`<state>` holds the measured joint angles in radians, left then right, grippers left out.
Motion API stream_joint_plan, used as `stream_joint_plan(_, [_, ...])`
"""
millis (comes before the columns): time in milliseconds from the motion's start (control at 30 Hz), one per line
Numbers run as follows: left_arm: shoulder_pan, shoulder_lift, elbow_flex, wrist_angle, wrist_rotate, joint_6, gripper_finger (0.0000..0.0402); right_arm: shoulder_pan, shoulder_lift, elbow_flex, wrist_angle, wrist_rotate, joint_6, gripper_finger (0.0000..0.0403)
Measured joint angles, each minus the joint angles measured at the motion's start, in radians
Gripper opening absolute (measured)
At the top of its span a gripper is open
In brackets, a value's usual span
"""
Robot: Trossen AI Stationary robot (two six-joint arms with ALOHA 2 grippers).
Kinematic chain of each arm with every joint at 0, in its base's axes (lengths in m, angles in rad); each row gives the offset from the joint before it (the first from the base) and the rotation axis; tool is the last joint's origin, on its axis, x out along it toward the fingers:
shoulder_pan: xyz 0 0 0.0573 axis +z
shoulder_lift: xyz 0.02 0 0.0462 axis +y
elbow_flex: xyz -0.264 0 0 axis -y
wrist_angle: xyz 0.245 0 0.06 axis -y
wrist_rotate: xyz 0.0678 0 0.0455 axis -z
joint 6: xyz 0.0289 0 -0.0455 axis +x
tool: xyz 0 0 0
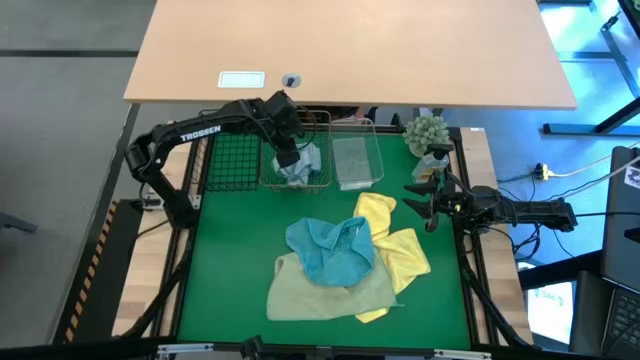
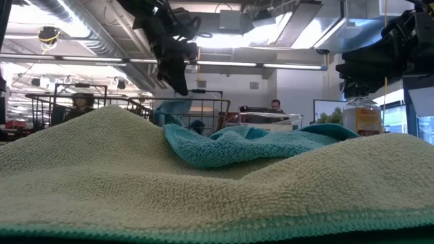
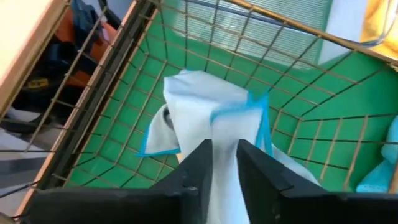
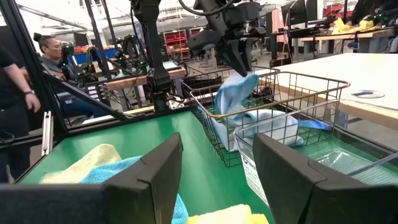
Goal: Sort microfiber towel by color & place in baskets
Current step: Put the light blue microfiber towel into the golden wire basket, then put the top yellow microfiber towel into the transparent bin
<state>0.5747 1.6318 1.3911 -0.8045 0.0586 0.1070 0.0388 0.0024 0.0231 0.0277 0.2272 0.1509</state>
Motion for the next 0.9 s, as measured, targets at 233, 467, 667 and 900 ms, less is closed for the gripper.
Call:
stream_joint_plan(233, [0.001, 0.0, 0.0, 0.015, -0.056, 0.008, 0.0129, 0.0, 0.0, 0.0, 0.001, 0.0, 0.0, 0.0198])
stream_joint_plan(467, [-0.001, -0.031, 0.0, 0.016, -0.092, 0.04, 0.0143, 0.0, 0.008, 0.008, 0.039, -0.008, 0.001, 0.0198])
stream_joint_plan(667, [-0.037, -0.076, 0.0, 0.066, -0.095, 0.149, 0.0143, 0.0, 0.075, 0.071, 0.035, -0.009, 0.001, 0.0198])
stream_joint_plan(900, [-0.136, -0.127, 0.0, 0.126, -0.095, 0.176, 0.0143, 0.0, 0.246, 0.155, 0.021, -0.01, 0.0, 0.0198])
